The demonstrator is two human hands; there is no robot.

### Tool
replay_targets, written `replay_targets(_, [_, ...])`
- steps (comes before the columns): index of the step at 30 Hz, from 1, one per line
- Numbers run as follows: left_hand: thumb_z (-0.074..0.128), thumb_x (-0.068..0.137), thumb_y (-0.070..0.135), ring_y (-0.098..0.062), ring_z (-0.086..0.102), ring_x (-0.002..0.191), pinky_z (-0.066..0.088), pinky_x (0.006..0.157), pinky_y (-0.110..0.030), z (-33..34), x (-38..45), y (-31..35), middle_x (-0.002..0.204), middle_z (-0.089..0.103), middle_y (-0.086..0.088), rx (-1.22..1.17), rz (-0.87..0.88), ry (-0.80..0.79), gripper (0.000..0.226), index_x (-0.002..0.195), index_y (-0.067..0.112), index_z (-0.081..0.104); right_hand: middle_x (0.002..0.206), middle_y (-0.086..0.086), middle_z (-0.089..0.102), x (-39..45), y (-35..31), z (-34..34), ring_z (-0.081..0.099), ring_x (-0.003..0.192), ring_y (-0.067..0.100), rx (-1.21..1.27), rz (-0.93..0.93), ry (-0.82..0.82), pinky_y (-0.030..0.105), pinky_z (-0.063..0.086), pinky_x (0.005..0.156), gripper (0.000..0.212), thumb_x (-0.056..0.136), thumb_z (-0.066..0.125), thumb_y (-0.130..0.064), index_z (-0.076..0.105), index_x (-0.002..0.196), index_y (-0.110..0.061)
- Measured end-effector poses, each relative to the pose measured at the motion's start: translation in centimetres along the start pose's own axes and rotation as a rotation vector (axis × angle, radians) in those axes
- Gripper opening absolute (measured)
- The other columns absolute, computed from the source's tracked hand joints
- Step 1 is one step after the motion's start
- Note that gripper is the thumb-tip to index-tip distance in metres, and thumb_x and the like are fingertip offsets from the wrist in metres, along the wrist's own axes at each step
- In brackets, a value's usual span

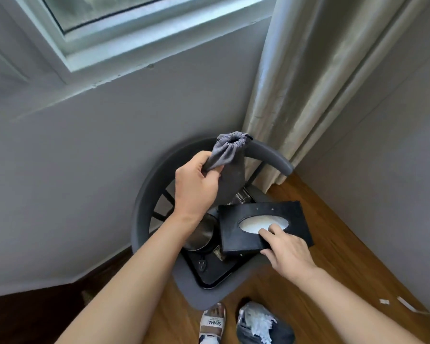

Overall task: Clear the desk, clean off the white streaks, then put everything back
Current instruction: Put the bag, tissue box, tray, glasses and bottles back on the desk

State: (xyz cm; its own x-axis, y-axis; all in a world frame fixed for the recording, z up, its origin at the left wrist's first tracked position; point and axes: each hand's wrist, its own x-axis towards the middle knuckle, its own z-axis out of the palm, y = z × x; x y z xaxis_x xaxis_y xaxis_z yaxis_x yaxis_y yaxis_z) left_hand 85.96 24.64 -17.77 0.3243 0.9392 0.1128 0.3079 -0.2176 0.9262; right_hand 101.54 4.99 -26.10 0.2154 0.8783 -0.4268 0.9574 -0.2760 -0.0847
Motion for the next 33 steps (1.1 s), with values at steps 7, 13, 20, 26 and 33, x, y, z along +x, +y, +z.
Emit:
replay_targets(7, [0.071, 0.089, 0.021, -0.031, 0.071, 0.083, 0.060, 0.078, -0.054, -10.2, -7.0, 8.2, 0.082, 0.073, 0.001, -0.043, 0.056, 0.159, 0.009, 0.097, 0.019, 0.074, 0.114, -0.009, 0.051, -9.4, -4.6, -7.6, 0.067, 0.100, 0.023, -0.006, -0.102, 0.103, 0.039, 0.052, 0.077, 0.032, 0.095, 0.061, -0.047, 0.052, 0.124, -0.035])
replay_targets(13, [0.074, 0.093, 0.027, -0.030, 0.075, 0.081, 0.062, 0.078, -0.056, -20.3, -16.4, 13.0, 0.083, 0.075, 0.002, -0.023, 0.097, 0.309, 0.008, 0.100, 0.022, 0.075, 0.119, -0.010, 0.050, -17.3, -10.8, -11.2, 0.066, 0.102, 0.022, -0.050, -0.281, 0.146, 0.036, 0.054, 0.081, 0.042, 0.094, 0.065, -0.047, 0.052, 0.133, -0.039])
replay_targets(20, [0.075, 0.096, 0.013, -0.024, 0.076, 0.090, 0.064, 0.083, -0.053, -32.3, -29.3, 16.1, 0.094, 0.077, 0.000, 0.035, 0.068, 0.482, 0.013, 0.109, 0.017, 0.077, 0.121, -0.015, 0.049, -25.3, -20.1, -12.0, 0.065, 0.102, 0.017, -0.082, -0.539, 0.141, 0.030, 0.051, 0.081, 0.041, 0.093, 0.065, -0.050, 0.052, 0.131, -0.042])
replay_targets(26, [0.074, 0.097, 0.013, -0.023, 0.077, 0.092, 0.066, 0.081, -0.042, -43.2, -39.3, 19.0, 0.095, 0.077, 0.000, 0.027, 0.107, 0.721, 0.016, 0.106, 0.027, 0.075, 0.121, -0.022, 0.048, -30.2, -29.7, -13.7, 0.065, 0.101, 0.014, -0.128, -0.744, 0.153, 0.026, 0.046, 0.077, 0.046, 0.091, 0.065, -0.055, 0.051, 0.134, -0.046])
replay_targets(33, [0.074, 0.098, 0.016, -0.027, 0.078, 0.083, 0.066, 0.071, -0.035, -58.2, -50.3, 19.7, 0.090, 0.075, -0.006, 0.116, 0.116, 1.005, 0.013, 0.097, 0.029, 0.074, 0.124, -0.024, 0.050, -34.2, -44.3, -14.0, 0.065, 0.105, 0.010, -0.136, -0.918, 0.200, 0.015, 0.040, 0.072, 0.051, 0.091, 0.067, -0.055, 0.053, 0.140, -0.048])
